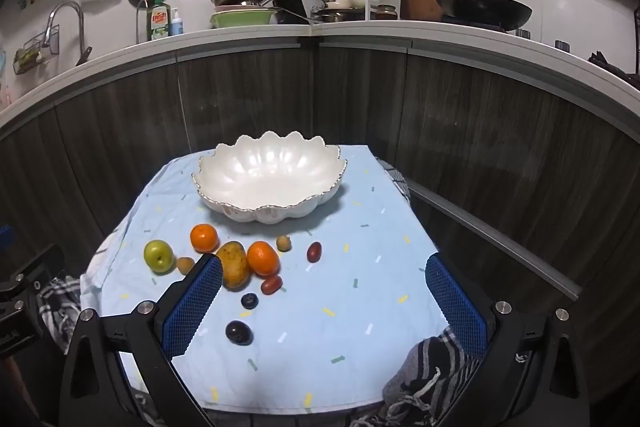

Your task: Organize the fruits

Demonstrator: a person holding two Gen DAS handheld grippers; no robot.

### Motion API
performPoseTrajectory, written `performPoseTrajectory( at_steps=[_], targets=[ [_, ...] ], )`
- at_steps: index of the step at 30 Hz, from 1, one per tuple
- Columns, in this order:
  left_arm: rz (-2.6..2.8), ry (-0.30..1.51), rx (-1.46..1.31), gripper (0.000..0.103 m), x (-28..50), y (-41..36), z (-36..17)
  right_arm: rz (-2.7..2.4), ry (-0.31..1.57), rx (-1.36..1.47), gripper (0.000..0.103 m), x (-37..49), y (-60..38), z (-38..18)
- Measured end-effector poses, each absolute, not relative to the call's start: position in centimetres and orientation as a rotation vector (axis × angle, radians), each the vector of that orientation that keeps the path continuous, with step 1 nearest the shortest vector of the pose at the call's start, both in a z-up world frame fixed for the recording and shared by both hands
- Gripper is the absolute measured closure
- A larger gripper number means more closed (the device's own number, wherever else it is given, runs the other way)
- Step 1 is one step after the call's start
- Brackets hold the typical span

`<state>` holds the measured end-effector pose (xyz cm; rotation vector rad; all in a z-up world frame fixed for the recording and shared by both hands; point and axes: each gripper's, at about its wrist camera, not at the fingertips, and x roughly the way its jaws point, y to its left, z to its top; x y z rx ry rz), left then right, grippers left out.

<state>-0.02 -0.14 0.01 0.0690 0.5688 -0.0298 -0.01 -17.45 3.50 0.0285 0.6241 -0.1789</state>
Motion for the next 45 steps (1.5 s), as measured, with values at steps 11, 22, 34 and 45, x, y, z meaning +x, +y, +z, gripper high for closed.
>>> performPoseTrajectory(
  at_steps=[11,22,34,45],
  targets=[
    [-0.029,0.570,0.069,0.001,-0.03,0.85,-0.22,-0.178,0.623,0.032,0.000,0.00,-17.69,3.48],
    [-0.029,0.569,0.070,0.001,-0.06,0.83,-0.23,-0.178,0.621,0.032,0.000,-0.01,-17.63,3.32],
    [-0.029,0.569,0.070,0.001,-0.05,0.82,-0.26,-0.175,0.621,0.034,0.000,-0.05,-17.67,3.64],
    [-0.029,0.569,0.071,0.001,-0.14,0.88,-0.29,-0.172,0.622,0.033,0.000,0.05,-17.58,3.74]
  ],
)
